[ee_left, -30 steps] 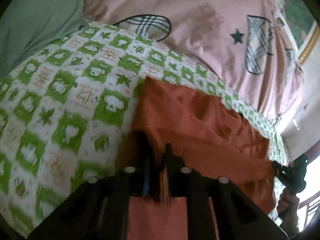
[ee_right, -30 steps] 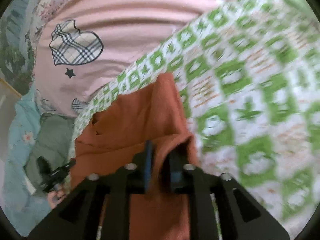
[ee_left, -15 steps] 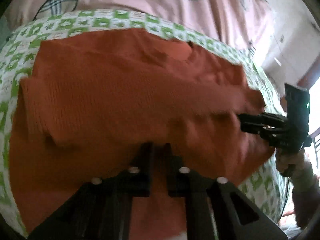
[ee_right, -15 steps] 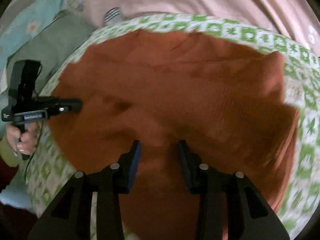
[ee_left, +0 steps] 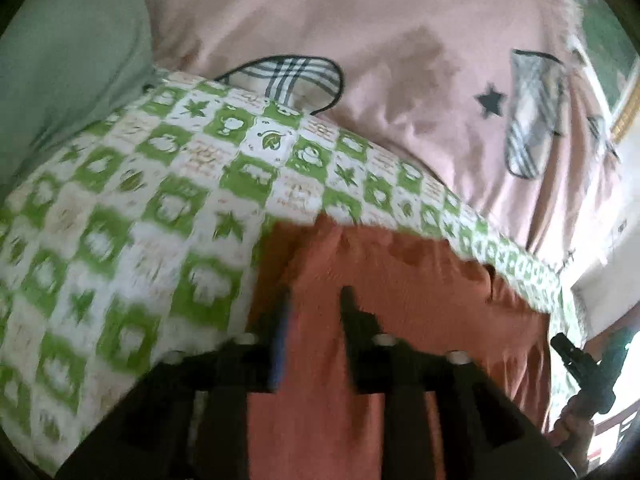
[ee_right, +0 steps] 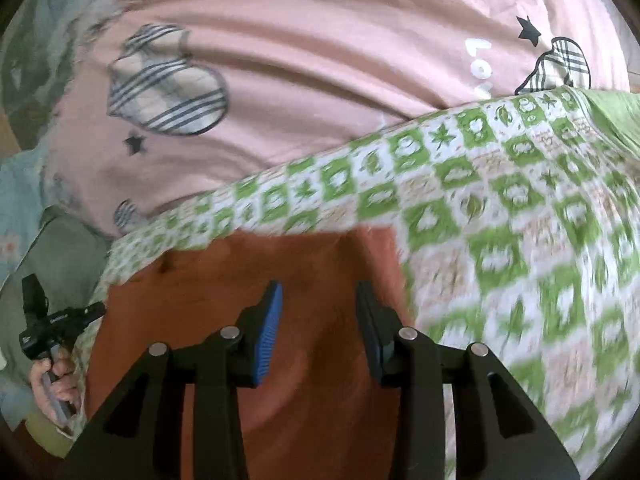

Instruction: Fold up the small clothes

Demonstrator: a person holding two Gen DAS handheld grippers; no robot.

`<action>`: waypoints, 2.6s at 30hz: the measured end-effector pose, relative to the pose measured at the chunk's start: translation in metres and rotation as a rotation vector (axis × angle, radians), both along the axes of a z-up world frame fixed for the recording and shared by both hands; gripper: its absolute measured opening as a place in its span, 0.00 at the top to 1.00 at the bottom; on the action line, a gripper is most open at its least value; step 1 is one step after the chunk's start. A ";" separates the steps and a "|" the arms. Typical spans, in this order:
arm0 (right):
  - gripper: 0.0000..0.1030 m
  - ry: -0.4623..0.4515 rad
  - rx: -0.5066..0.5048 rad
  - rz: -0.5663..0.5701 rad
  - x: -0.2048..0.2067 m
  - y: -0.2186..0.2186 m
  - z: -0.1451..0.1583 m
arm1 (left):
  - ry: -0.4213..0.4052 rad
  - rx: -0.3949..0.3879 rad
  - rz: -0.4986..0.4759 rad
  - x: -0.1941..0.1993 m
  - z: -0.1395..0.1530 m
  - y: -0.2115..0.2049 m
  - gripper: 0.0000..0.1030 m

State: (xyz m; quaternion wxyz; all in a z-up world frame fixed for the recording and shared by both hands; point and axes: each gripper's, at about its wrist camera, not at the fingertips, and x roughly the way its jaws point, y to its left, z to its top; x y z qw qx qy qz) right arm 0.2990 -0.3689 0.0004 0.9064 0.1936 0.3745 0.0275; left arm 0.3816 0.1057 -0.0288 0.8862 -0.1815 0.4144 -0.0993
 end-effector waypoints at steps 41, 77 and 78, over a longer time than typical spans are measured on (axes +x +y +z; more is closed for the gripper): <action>0.52 0.080 0.168 0.091 -0.125 0.077 -0.034 | 0.079 -0.432 0.242 -0.145 -0.082 0.020 0.71; 0.38 0.258 0.373 0.353 0.073 0.110 -0.056 | -0.294 0.414 -0.436 -0.183 -0.020 -0.242 0.94; 0.57 0.263 0.370 0.356 0.081 0.114 -0.058 | -0.294 0.416 -0.436 -0.183 -0.020 -0.242 0.94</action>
